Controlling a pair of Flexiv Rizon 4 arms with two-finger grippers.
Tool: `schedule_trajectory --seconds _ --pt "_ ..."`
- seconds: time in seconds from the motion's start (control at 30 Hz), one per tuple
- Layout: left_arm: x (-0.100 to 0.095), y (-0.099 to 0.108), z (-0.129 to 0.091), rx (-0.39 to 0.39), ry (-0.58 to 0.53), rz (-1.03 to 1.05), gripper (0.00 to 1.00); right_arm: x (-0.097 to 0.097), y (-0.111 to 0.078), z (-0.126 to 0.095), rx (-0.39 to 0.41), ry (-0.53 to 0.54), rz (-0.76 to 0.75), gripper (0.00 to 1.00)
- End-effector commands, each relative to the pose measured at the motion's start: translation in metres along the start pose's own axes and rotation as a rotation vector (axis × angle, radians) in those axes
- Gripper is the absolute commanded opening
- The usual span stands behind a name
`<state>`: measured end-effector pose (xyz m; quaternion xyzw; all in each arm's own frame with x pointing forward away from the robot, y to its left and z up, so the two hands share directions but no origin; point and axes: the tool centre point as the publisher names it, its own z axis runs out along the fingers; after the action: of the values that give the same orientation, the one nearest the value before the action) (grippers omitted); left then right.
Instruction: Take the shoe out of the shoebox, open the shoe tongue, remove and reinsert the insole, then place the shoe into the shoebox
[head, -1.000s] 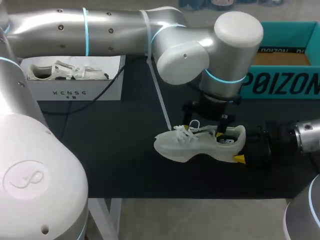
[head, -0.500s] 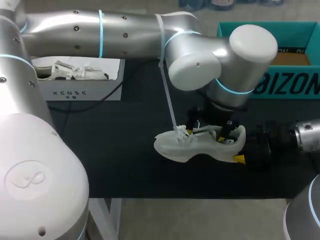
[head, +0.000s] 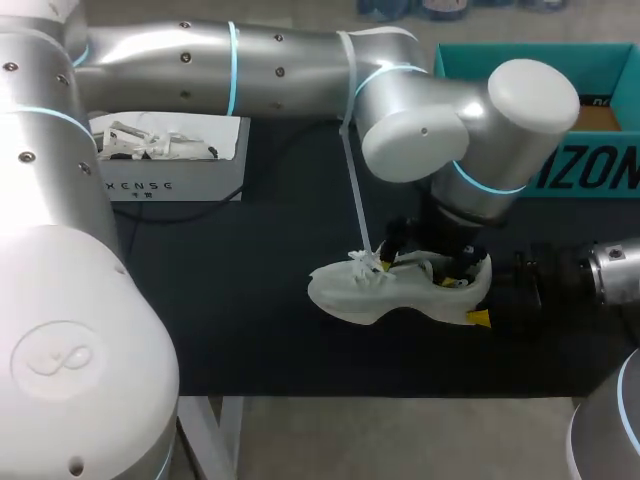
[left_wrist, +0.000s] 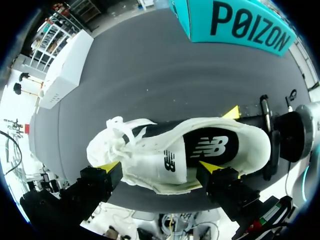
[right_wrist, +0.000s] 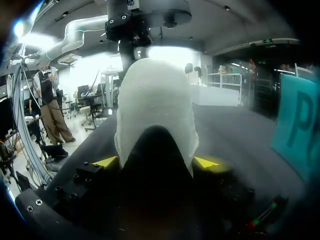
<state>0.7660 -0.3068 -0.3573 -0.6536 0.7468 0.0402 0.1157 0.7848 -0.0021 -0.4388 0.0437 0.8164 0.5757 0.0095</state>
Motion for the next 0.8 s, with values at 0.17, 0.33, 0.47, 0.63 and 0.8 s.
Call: schedule_trajectory --seconds 0.17,0.33,0.47,0.63,0.8 --pt "-0.004 0.0 -0.003 0.006 -0.013 -0.016 0.05 0.0 -0.004 0.004 0.003 -0.002 0.002 0.0" --pt "-0.01 0.0 -0.006 0.01 -0.013 -0.027 0.05 0.0 -0.004 0.004 0.003 -0.002 0.002 0.0" --pt "-0.015 0.0 -0.008 0.014 -0.011 -0.035 0.07 0.0 -0.004 0.004 0.003 -0.002 0.002 0.0" --pt "-0.024 0.0 -0.013 0.026 -0.006 -0.05 0.07 0.0 -0.004 0.004 0.003 -0.002 0.002 0.0" --pt "-0.036 0.001 -0.02 0.046 0.001 -0.073 0.1 0.0 -0.004 0.004 0.003 -0.002 0.002 0.0"
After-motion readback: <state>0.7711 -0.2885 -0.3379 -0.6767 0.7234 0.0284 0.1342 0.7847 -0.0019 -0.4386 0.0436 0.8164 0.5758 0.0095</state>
